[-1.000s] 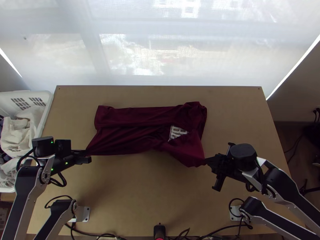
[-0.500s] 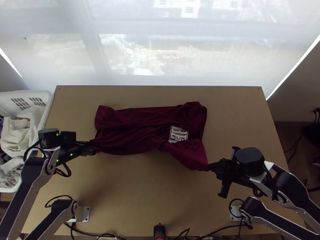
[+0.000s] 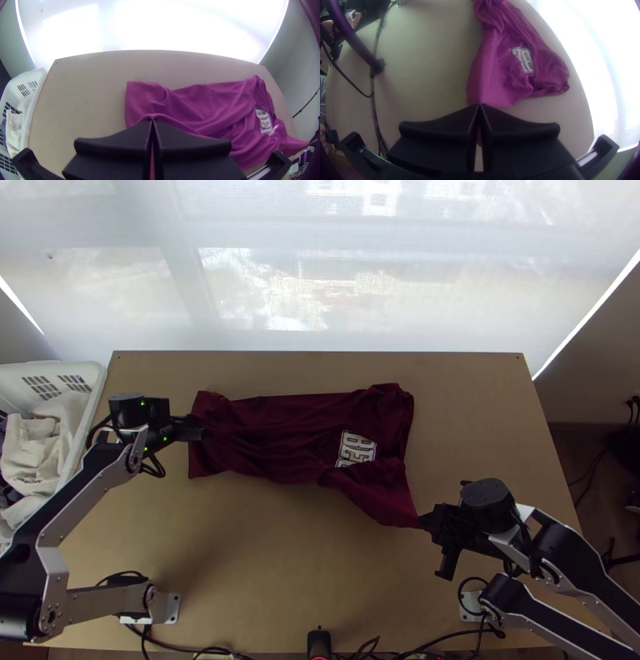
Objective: Fold the t-shirt
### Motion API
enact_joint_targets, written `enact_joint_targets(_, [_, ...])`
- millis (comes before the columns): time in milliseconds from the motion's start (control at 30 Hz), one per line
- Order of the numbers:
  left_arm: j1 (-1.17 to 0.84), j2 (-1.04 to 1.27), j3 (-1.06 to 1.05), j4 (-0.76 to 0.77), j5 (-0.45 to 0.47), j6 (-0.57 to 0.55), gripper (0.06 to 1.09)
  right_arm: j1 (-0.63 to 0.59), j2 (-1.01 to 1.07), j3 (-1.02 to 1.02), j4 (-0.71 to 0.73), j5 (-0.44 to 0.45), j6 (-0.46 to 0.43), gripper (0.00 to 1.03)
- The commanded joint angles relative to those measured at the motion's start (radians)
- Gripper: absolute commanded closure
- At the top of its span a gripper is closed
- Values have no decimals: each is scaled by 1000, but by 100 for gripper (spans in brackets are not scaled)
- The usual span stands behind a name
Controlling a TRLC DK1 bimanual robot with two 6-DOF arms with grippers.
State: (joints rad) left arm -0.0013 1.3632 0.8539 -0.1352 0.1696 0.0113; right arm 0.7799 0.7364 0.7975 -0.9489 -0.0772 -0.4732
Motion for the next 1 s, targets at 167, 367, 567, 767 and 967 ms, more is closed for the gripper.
enact_joint_targets(167, [0,231,143,22,-59,7,69,-39,0,-46,27,1,-13,100])
enact_joint_targets(367, [-31,39,51,-188,-1,22,42,-41,0,-46,39,1,-18,100])
enact_joint_targets(567, [-14,-239,-88,-468,54,62,42,-41,-6,-43,50,1,-19,100])
enact_joint_targets(767, [-12,-286,-202,-498,54,90,42,-33,-5,-44,59,1,-24,100])
enact_joint_targets(967, [-37,-210,-199,-391,33,58,42,-30,-5,-34,50,1,-21,100])
